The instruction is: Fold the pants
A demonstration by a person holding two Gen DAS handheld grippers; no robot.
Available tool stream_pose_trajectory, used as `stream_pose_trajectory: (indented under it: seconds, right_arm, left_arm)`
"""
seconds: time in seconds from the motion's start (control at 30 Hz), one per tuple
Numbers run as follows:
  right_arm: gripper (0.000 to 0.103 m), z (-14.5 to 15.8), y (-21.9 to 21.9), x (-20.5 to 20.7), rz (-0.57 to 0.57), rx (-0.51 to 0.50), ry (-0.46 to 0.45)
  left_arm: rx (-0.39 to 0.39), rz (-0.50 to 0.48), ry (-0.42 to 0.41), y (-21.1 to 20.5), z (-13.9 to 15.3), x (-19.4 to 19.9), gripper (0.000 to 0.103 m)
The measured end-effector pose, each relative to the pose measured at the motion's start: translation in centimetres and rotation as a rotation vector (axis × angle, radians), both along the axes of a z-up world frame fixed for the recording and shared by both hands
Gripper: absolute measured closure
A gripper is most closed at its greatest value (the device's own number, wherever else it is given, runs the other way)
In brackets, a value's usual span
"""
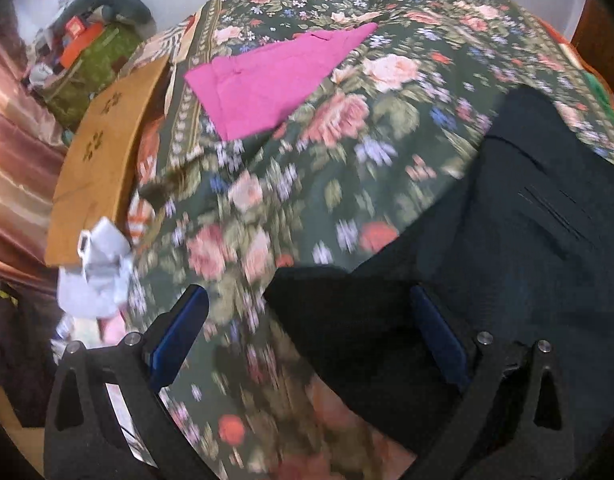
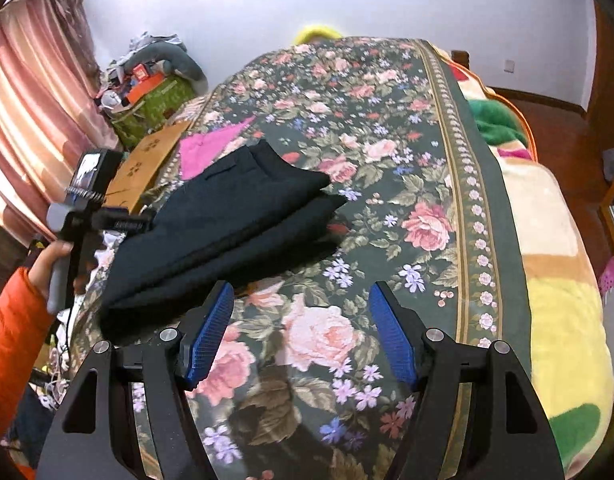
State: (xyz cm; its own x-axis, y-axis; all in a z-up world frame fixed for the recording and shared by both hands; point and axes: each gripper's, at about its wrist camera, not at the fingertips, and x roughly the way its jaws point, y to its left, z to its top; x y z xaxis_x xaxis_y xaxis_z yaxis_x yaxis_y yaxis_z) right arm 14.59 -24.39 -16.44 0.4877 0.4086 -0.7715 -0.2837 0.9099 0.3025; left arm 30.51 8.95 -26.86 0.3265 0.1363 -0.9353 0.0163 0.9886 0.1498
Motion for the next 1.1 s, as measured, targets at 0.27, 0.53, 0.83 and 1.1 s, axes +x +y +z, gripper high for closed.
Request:
stream_pose_trajectory:
  seconds: [0.27,0.53,0.83,1.1]
  right_arm:
    - [0.036,0.8,0.8,-1.0,0.012,0.028,-0.022]
    - [0.037,0.3,1.4,-1.5,0.022,0.007,-0.040]
    - [0.066,-2.4,1.1,-0.2,-0.004,0.038,0.034]
    - [0.088,-3.4,0.8,-0.7,0.028,-0.002,0.026]
  left_arm:
    - [-0.081,-0.064,-0.076,-3.5,2.6,-6.2,0.001]
    - [-0.235,-0.056,-0.107,-4.5,3.9,-9.0,0.002]
    - [-0.127,-0.092,-0.255,-4.9,5.5,-10.8,0.017]
    - [-0.182,-0.058,-0.239,-4.2,4.5,-11.3,0.047]
